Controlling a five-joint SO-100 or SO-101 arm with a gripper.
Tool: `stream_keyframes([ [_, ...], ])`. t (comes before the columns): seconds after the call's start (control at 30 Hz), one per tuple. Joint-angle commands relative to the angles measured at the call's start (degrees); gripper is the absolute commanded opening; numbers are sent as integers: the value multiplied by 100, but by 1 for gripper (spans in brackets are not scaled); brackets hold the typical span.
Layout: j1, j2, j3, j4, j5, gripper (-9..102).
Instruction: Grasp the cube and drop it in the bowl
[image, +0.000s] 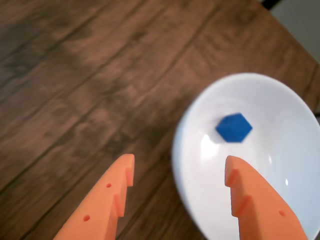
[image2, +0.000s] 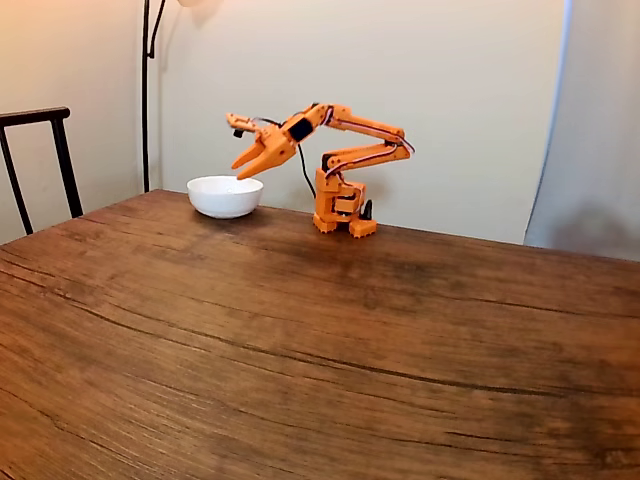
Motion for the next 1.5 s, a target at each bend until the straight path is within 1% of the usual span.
stream_keyframes([
  [0.0,-545,79,-659,545,18,24],
  [0.1,-1266,79,-1020,853,-44,21],
  [0.3,-2795,88,-1389,958,-53,-1],
  [0.47,-3894,88,-1415,932,-53,0],
  [0.67,-4729,88,-1354,958,-53,0],
  [0.77,-4966,88,-1310,967,-53,0],
  [1.0,-5045,158,-1107,923,-44,0],
  [1.1,-5045,677,-562,888,-44,0],
  [1.27,-5054,2153,202,896,-44,0],
  [1.4,-5317,1969,352,879,-44,0],
  [1.47,-5449,1969,457,712,9,0],
])
